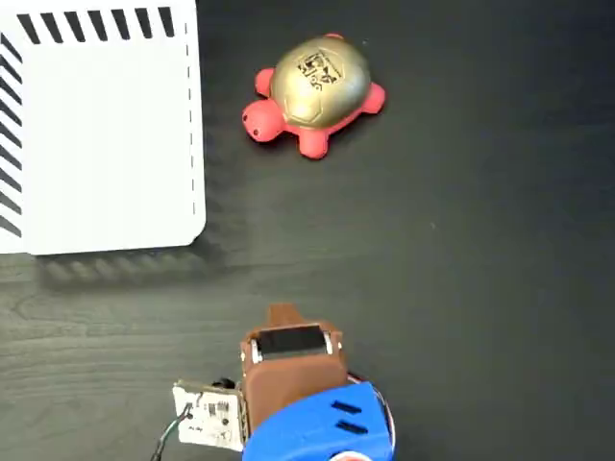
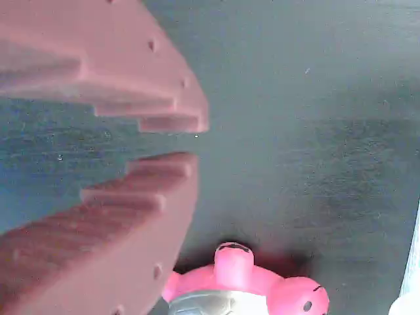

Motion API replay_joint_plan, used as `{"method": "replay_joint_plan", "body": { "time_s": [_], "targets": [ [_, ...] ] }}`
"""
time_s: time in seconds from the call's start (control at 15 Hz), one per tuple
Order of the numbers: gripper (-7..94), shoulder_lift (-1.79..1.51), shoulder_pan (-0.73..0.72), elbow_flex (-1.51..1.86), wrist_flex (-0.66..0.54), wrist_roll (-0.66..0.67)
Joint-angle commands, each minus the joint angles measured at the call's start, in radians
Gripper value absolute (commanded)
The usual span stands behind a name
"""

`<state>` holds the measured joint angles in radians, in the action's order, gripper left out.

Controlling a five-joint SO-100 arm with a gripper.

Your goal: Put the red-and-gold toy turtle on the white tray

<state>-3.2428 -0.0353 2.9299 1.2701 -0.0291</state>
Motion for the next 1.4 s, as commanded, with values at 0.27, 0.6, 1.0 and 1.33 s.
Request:
{"method": "replay_joint_plan", "body": {
  "time_s": [0.27,0.6,1.0,1.33],
  "targets": [
    [0,-0.006,-0.017,-0.008,0.009,-0.011],
    [0,-0.006,-0.017,-0.008,0.009,-0.011],
    [0,-0.006,-0.017,-0.008,0.009,-0.011],
    [0,-0.006,-0.008,-0.008,0.009,-0.026]
  ]
}}
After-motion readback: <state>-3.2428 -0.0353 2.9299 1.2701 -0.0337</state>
